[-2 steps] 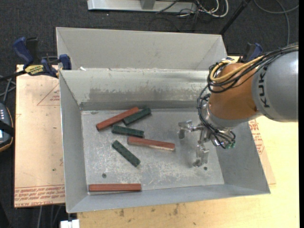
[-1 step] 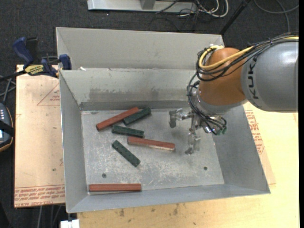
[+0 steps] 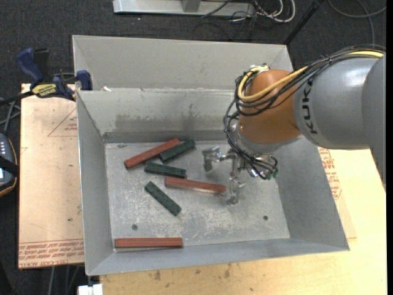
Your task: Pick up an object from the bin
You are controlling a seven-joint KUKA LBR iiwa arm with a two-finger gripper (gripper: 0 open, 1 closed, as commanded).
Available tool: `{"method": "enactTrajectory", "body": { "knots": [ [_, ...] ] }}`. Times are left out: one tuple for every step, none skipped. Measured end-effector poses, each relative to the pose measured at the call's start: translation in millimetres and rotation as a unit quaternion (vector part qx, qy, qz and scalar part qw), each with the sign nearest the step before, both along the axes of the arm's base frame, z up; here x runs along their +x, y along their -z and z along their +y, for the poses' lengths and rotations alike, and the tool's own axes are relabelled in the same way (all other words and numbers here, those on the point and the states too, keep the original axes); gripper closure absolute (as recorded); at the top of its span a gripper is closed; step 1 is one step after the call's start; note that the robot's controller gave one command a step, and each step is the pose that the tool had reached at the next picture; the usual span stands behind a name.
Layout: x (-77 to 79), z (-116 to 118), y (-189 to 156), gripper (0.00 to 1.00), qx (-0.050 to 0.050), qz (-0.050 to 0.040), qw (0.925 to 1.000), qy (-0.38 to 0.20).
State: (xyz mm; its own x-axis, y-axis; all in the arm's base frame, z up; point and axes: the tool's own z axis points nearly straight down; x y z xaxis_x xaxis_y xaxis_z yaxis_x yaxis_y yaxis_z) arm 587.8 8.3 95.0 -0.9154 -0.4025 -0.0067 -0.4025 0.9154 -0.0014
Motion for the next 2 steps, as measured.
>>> {"method": "enactTrajectory", "body": {
  "knots": [
    [36.7,19.9,23.6,1.0,0.0,0.0001,0.9998,0.021],
    [36.7,20.0,23.6,1.0,0.0,0.0001,0.9998,0.021]
  ]
}}
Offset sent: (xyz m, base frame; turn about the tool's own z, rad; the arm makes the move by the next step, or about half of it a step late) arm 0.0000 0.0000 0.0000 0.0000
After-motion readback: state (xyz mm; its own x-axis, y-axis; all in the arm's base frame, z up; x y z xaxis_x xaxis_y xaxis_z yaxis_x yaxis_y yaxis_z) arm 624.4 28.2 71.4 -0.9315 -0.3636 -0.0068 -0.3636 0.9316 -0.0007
